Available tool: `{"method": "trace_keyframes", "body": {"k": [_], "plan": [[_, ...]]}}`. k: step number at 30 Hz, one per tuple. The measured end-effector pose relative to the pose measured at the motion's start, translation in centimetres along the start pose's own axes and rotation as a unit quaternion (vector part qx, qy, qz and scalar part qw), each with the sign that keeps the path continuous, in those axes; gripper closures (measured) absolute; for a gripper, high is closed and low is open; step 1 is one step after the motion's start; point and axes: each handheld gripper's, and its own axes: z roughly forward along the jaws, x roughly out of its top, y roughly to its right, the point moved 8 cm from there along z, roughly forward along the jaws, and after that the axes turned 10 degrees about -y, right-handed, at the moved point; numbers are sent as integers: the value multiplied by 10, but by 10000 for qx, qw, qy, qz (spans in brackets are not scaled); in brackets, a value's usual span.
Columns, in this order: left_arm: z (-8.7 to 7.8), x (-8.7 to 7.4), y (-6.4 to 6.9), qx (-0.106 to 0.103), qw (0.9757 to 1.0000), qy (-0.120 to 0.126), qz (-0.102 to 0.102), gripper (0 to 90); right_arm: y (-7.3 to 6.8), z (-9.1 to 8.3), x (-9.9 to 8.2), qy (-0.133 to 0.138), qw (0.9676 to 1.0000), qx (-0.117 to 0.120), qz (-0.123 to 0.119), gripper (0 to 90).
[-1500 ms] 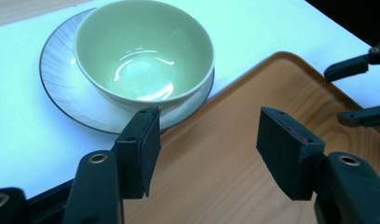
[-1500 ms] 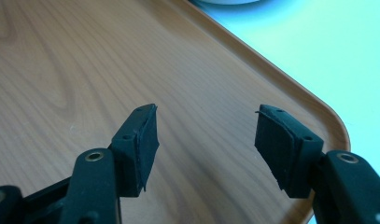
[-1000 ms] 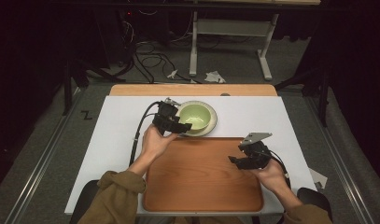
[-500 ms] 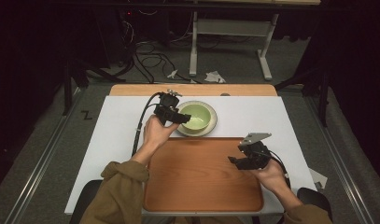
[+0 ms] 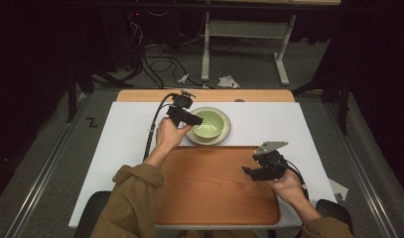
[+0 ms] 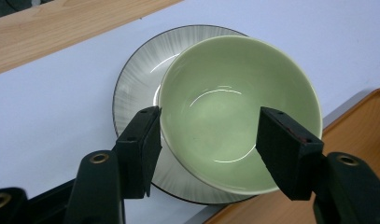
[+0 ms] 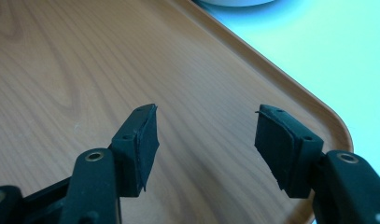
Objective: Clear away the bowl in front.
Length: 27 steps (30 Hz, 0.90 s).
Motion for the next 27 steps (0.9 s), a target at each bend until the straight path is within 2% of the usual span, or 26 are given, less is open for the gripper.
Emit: {"method": "trace_keyframes", "body": {"k": [7,10,19,27], "plan": [[10,1,-5,43,9999,-103,-84,416,-2,1,0,-4,10000,10,-35,396],[16,2,-9,81,9997,-134,-184,434,-2,1,0,-16,10000,15,-14,396],[30,-1,-15,125,9988,-382,-280,454,-3,1,1,-5,10000,36,-38,395],[42,-4,-15,4,9970,-614,-465,478,-4,1,1,-19,10000,50,-53,395]]}}
